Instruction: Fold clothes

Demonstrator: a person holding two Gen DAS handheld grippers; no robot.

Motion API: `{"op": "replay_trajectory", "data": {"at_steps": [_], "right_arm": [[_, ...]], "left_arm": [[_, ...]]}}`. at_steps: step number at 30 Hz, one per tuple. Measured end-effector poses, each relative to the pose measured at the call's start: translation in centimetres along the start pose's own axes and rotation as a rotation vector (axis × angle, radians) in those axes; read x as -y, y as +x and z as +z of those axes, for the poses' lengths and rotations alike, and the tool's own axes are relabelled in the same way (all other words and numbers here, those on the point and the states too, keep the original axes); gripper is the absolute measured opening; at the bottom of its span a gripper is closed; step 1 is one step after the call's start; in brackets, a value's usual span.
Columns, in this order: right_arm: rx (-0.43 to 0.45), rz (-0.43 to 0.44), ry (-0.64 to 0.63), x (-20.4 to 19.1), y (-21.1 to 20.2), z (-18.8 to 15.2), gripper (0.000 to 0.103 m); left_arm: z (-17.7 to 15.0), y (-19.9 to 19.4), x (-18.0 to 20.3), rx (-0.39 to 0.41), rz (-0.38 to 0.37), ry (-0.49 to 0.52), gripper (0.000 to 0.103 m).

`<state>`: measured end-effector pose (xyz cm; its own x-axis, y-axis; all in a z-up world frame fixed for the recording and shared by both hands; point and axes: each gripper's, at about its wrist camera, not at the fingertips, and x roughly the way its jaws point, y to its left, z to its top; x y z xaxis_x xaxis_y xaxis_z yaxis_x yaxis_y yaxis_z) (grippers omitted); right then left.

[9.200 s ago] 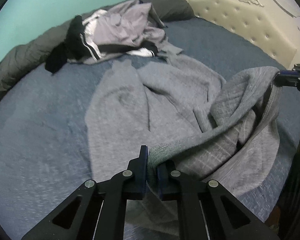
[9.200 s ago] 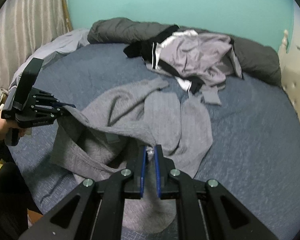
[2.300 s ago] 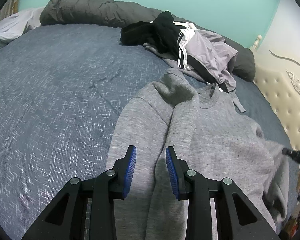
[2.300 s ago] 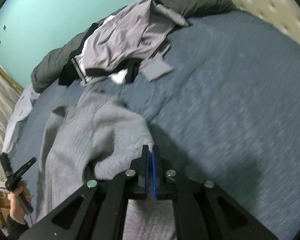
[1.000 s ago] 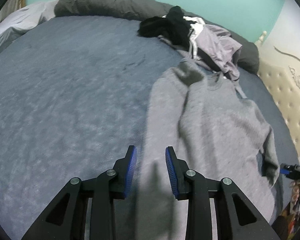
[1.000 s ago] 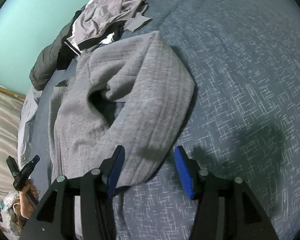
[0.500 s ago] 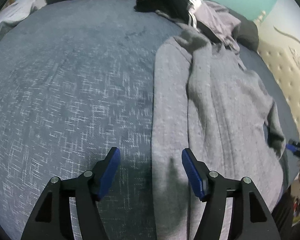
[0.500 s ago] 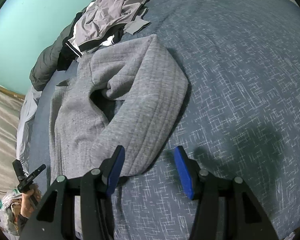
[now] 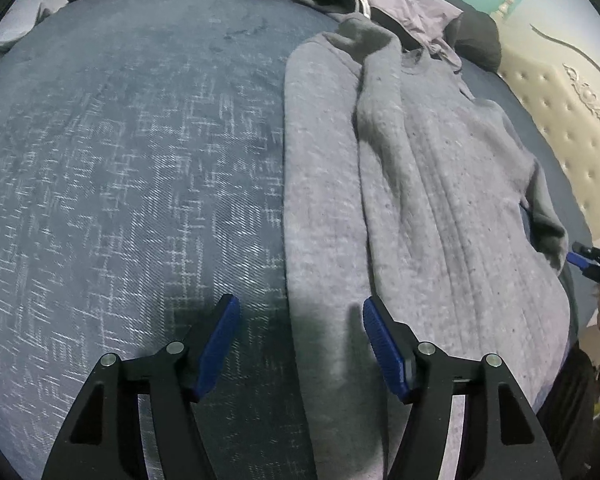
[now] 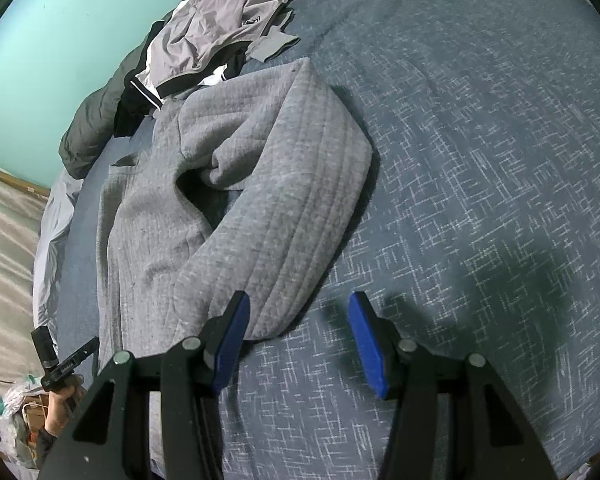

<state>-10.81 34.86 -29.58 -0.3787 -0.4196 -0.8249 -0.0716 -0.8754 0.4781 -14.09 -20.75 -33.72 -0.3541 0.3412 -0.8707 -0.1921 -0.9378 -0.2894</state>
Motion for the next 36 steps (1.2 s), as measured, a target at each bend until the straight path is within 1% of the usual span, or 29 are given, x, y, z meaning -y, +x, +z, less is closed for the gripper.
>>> {"op": "replay_trajectory", "data": {"at_steps": [3, 4, 5, 8, 10, 14, 20, 23, 27, 32, 36], "right_arm": [[0.000, 0.006, -0.009, -0.3, 0.0, -0.1, 0.053], [-0.001, 0.006, -0.013, -0.4, 0.0, -0.1, 0.053], [-0.003, 0.006, -0.017, -0.5, 0.0, -0.1, 0.053], [-0.004, 0.004, -0.020, -0.7, 0.1, -0.2, 0.053], [-0.005, 0.007, -0.017, -0.7, 0.2, -0.3, 0.053], [-0.007, 0.006, -0.022, -0.8, 0.2, -0.4, 0.053], [-0.004, 0.004, -0.023, -1.0, -0.1, -0.2, 0.053], [0.001, 0.011, -0.029, -1.3, -0.4, -0.1, 0.053], [0.004, 0.015, -0.040, -1.5, -0.7, 0.1, 0.053], [0.003, 0.016, -0.033, -1.2, -0.8, 0.1, 0.053], [-0.039, 0.019, -0.047, -1.6, 0.3, -0.5, 0.053]], "left_arm": [[-0.3, 0.2, 0.4, -0.004, 0.000, 0.017, 0.066], [-0.5, 0.3, 0.6, -0.005, -0.001, 0.024, 0.059], [-0.4, 0.4, 0.9, -0.010, -0.001, 0.034, 0.046], [-0.5, 0.8, 1.4, -0.023, 0.004, 0.059, 0.034], [-0.6, 0.9, 1.4, -0.021, 0.002, 0.056, 0.030], [-0.6, 0.5, 0.8, -0.003, -0.022, 0.024, 0.005], [-0.3, -1.4, 1.2, 0.035, -0.015, 0.055, 0.004], [0.4, -2.7, 1.2, 0.053, -0.001, 0.069, 0.004], [1.4, -4.8, 0.3, 0.093, 0.014, 0.059, 0.004], [2.3, -7.1, -1.4, 0.132, 0.050, 0.033, 0.003], [2.1, -7.8, -3.4, 0.132, 0.058, 0.001, 0.003]]}}
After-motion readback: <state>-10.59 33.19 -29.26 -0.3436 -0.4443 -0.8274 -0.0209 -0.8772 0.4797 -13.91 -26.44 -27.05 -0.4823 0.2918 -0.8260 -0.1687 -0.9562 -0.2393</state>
